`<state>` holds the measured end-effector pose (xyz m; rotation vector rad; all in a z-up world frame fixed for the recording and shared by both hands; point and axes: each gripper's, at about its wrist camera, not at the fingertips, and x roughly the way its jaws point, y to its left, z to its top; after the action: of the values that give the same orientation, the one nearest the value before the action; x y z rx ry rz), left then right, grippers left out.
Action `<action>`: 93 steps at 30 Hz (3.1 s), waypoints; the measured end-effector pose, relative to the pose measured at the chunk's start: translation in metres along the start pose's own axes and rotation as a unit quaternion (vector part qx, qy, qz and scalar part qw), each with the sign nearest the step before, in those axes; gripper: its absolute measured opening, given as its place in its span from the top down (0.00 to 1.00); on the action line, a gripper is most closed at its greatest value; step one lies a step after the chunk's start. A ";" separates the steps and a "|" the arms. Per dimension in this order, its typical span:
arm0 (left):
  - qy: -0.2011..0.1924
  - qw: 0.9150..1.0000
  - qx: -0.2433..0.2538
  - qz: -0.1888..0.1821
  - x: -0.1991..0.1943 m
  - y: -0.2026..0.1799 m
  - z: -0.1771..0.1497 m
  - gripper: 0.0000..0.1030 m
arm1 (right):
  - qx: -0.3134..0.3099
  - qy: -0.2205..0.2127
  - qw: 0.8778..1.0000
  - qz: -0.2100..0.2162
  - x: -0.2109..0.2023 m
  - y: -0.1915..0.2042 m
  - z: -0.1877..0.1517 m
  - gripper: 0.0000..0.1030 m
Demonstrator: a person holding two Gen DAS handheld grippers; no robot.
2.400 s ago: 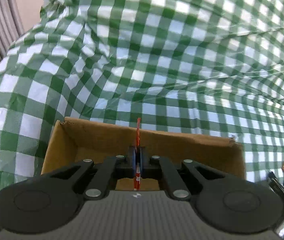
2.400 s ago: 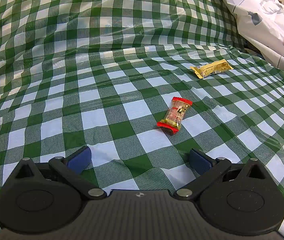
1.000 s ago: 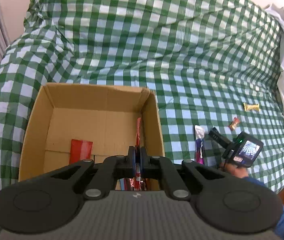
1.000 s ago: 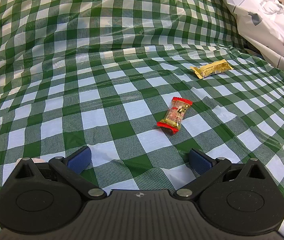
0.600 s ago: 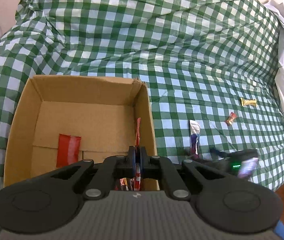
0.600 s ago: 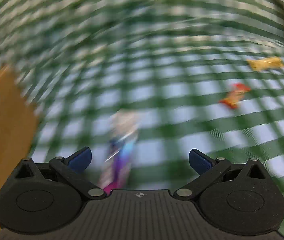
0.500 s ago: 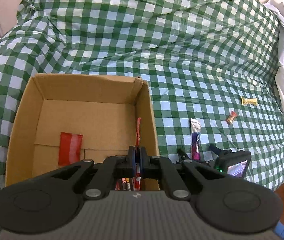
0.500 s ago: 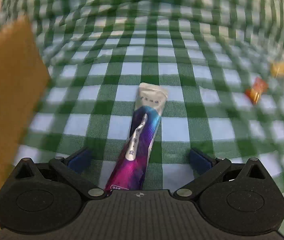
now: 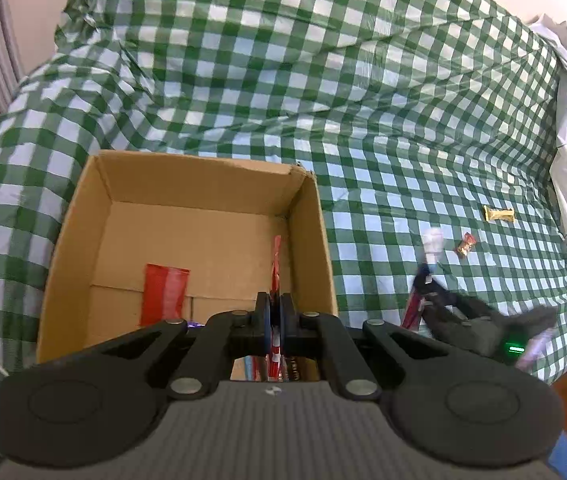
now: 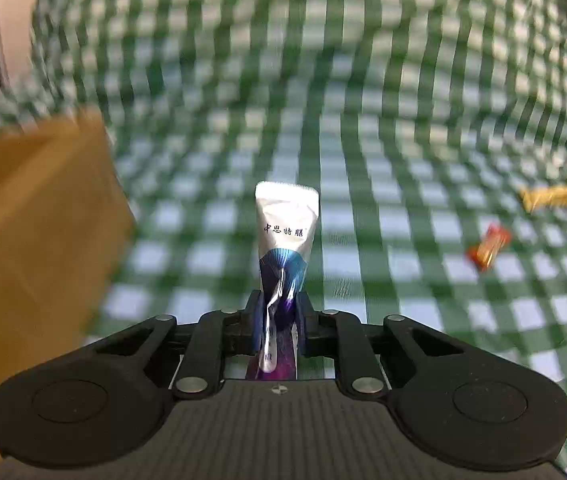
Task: Organize snacks
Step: 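Carry the pouch over the box with the right tool, then open both tools, then pull both tools back from the box toward the snacks on the bed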
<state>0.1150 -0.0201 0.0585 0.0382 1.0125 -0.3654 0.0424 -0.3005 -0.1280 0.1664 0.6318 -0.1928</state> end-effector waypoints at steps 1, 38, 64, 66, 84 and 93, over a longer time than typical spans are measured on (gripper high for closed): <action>-0.003 1.000 -0.002 0.001 -0.003 0.002 -0.002 0.96 | 0.005 -0.010 1.000 0.009 -0.014 0.004 0.007 0.85; 0.008 0.999 -0.019 0.047 0.012 0.085 -0.055 0.96 | -0.075 -0.010 0.985 0.156 -0.115 0.183 0.042 0.86; 0.012 0.991 -0.041 0.125 0.033 0.107 -0.085 0.00 | -0.072 0.050 0.985 0.147 -0.094 0.197 0.033 0.03; 0.010 0.991 -0.046 0.128 0.024 0.108 -0.096 0.00 | -0.063 0.052 0.985 0.150 -0.105 0.196 0.026 0.01; -0.054 0.991 -0.009 0.121 -0.066 0.067 -0.126 0.00 | -0.045 0.000 0.990 0.136 -0.209 0.193 0.019 0.01; -0.072 0.989 -0.015 0.127 -0.108 0.061 -0.141 0.00 | -0.061 -0.081 0.984 0.149 -0.266 0.196 0.014 0.00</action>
<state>-0.0322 0.0956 0.0648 0.1103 0.8588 -0.1184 -0.1153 -0.0801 0.0610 0.1228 0.4477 0.1199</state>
